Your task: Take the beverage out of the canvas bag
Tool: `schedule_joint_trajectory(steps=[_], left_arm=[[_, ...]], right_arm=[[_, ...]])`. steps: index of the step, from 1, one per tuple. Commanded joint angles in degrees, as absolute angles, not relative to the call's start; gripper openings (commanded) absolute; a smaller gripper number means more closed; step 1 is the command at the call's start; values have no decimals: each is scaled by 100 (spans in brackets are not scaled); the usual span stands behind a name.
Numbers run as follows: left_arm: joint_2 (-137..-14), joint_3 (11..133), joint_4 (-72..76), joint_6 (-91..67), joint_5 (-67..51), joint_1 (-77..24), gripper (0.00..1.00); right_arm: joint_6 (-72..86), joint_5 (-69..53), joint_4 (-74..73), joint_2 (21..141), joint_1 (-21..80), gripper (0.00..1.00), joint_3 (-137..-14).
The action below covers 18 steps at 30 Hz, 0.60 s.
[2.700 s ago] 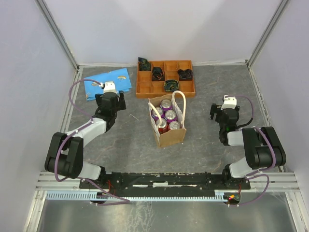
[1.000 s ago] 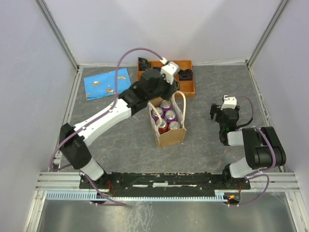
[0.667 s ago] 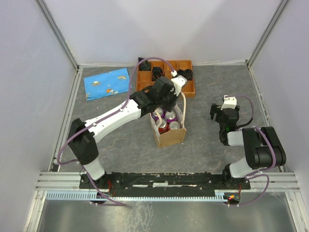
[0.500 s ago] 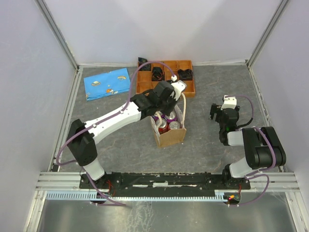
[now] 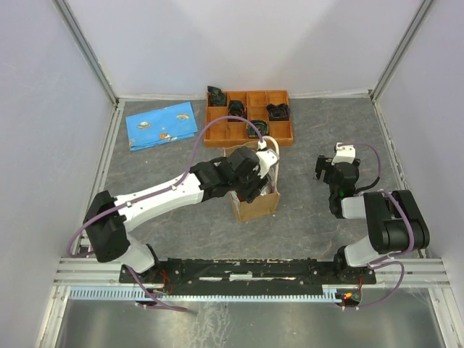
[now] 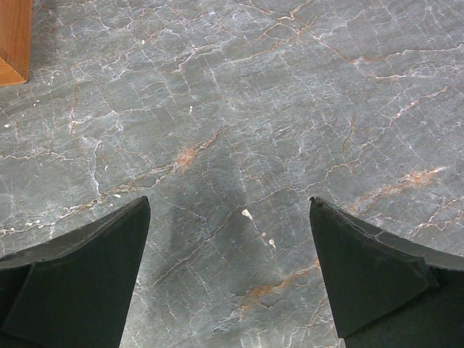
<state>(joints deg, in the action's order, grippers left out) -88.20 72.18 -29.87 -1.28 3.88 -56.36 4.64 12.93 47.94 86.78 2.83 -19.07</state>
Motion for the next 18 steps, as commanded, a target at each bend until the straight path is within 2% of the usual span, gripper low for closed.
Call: schedule_joint_trajectory(steps=[1,4,14,18], left_arm=[[-8489,7025,-2587,-186,214,-5745,63],[-8554,6979,-2410,-208,103,-5773,64],[-9139,7322,-2280,-390,35,-5830,77],[-9258,7380,-2283,-414,144,-5839,78]], right_arm=[[435,1283,4983,8628,263,99,-2057],[437,1283,4983,8623,262,99,-2057],[439,1283,4988,8624,258,99,-2057],[435,1283,4985,8629,259,99,-2057]])
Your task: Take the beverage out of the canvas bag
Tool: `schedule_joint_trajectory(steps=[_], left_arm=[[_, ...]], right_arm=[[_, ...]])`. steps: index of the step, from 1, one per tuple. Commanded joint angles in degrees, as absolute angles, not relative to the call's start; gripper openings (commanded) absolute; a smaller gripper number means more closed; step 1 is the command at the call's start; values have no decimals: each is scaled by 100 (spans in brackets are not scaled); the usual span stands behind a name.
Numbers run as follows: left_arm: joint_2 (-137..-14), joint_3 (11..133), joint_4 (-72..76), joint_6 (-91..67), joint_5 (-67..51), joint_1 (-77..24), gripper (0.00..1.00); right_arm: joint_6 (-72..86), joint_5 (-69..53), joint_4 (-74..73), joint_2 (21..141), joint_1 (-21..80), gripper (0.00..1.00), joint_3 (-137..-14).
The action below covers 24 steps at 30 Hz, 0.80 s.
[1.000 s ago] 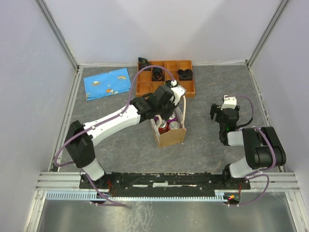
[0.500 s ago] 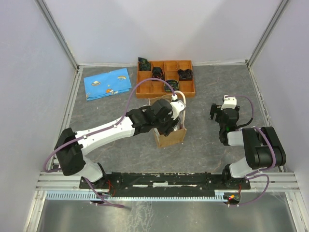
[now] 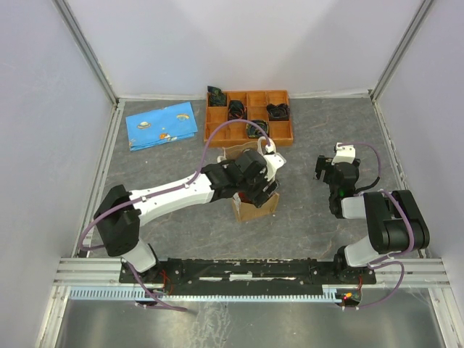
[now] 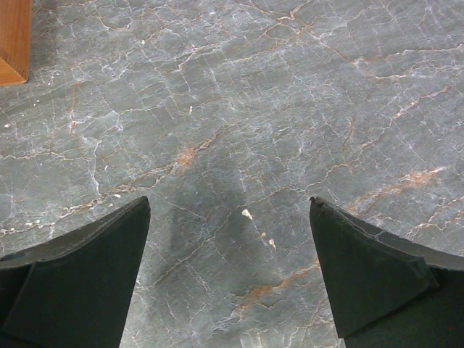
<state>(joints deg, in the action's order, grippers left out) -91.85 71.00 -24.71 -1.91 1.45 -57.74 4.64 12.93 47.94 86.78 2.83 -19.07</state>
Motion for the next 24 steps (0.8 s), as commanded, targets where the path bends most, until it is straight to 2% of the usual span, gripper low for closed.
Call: schedule_joint_trajectory(steps=[1,5,13,22,24], left_arm=[[-9275,7381,-2285,-408,185,-5846,79],[-9337,7445,-2276,-405,280,-5861,84],[-9632,7654,-2384,-362,339,-5852,86],[-9956,7914,-2832,-468,495,-5860,83],[-10016,7982,-2936,-502,483,-5860,79]], right_arm=[[439,1279,4984,8627,263,99,-2057],[436,1283,4986,8628,264,99,-2059],[439,1283,4983,8628,264,99,-2061],[438,1283,4983,8630,263,99,-2057],[439,1283,4986,8626,259,99,-2057]])
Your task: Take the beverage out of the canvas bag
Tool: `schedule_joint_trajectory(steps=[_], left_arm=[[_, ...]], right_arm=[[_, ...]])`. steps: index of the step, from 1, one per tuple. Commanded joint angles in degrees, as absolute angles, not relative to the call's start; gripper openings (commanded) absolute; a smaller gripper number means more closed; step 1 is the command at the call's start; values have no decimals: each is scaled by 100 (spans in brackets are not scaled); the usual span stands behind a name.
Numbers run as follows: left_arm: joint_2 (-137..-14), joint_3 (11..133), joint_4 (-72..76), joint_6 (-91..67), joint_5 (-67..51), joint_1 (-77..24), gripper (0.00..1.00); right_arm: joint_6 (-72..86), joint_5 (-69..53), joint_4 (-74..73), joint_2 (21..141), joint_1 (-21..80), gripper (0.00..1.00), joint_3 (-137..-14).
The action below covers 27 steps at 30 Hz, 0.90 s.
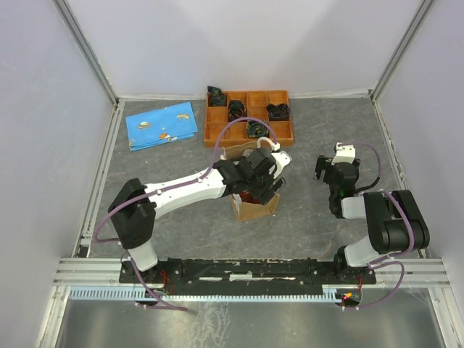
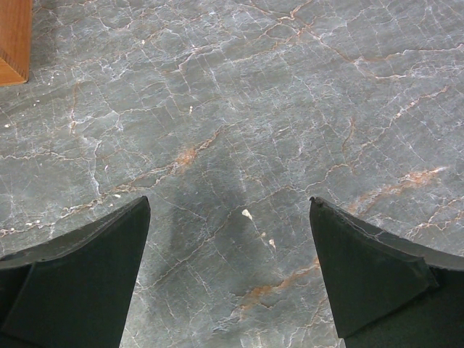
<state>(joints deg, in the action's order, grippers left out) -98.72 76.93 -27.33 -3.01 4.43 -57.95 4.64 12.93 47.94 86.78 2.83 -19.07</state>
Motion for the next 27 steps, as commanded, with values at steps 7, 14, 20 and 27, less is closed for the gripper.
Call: schedule_joint_trajectory(steps=[7,14,20,27], left_arm=[[-10258,8208,-3239,-571,433,-5869,73],[-10610,8253,-3450,-641,510,-5865,73],[-10622,8205,-3527,-676,520,-5864,82],[-10589,8093,-3516,-730,355,-5864,76]], right_arm=[[439,1283,4983,8628,263,99,-2057],[438,1283,4983,8623,257,99,-2057],[433,1283,4983,8628,261,99,-2056],[442,1283,4983,8623,263,99,-2059]])
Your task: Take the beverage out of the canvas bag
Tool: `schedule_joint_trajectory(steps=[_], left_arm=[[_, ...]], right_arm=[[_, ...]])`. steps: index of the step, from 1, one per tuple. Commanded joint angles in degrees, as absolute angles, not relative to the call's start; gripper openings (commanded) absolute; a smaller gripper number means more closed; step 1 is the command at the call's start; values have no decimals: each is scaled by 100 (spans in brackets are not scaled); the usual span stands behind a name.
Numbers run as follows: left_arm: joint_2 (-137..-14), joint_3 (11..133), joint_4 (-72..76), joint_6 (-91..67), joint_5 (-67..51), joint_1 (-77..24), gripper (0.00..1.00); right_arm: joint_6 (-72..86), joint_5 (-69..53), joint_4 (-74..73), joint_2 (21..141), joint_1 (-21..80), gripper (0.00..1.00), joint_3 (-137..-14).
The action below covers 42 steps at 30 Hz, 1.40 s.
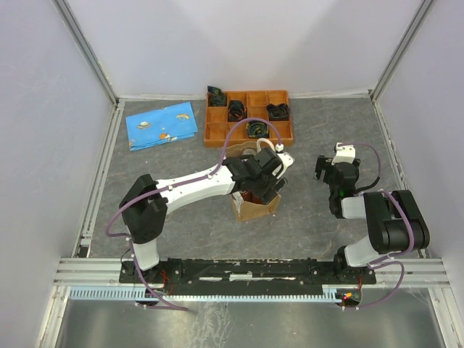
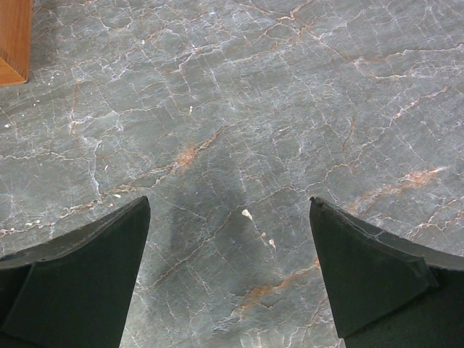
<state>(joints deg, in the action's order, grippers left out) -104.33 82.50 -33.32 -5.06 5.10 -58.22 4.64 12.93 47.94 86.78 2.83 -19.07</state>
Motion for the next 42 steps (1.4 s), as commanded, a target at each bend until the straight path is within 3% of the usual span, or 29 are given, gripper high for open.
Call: schedule_joint_trajectory(steps=[1,6,7,9,10,42], left_arm=[[-10609,8082,-3509,-733,359,-5864,73],[-10730,8048,-3514,-729,236,-5859,48],[-10731,8037,-3525,-716,223,-5855,37],[-10727,8060,-3579,-682,219,-5863,7],[-10712,8085,-3619,-642,235,-5863,3],[-9883,10803,-4685,202,2476,-5683,3]], right_arm=[[444,1283,4983,8626,259,99,-2059],[437,1283,4983,8625,263,99,-2055],[439,1283,4983,8629,264,99,-2056],[439,1283,4983,8626,264,99,-2056],[435,1283,4983,8625,258,99,-2057],[434,1283,4983,8630,263,99,-2057]])
